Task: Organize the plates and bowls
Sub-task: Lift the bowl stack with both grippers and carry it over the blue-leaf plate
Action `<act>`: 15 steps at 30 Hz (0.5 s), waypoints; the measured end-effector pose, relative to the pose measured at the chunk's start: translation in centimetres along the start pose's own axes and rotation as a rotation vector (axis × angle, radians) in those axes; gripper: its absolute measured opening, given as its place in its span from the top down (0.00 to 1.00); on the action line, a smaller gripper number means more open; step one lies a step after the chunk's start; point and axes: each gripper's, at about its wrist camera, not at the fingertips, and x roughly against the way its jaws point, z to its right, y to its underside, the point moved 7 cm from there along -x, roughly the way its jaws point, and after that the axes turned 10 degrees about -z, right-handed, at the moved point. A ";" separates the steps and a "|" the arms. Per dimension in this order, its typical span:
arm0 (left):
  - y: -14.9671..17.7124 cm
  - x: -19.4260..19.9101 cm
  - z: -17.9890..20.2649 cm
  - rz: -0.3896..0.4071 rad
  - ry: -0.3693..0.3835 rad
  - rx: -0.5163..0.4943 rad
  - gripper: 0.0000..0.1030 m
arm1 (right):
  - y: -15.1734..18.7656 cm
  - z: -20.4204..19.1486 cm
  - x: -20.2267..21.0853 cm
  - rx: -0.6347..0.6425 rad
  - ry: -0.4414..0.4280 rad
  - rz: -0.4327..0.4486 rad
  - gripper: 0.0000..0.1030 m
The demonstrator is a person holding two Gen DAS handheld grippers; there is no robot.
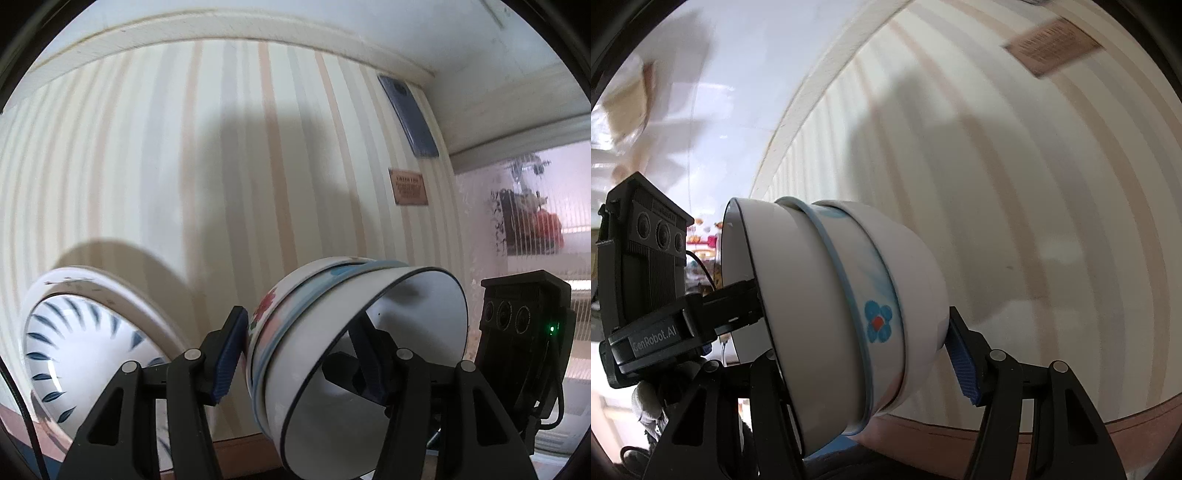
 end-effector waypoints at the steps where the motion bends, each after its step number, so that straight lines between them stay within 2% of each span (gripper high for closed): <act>1: 0.1 0.5 -0.4 0.008 0.003 0.008 0.48 | -0.1 -0.7 -0.1 0.012 0.002 -0.004 0.38; 8: 1.5 4.2 -4.3 0.076 0.019 0.101 0.48 | -0.3 -5.3 -1.4 0.094 -0.012 -0.055 0.38; 15: 4.2 6.7 -10.0 0.135 0.018 0.232 0.48 | 0.4 -9.9 -5.4 0.196 -0.021 -0.157 0.38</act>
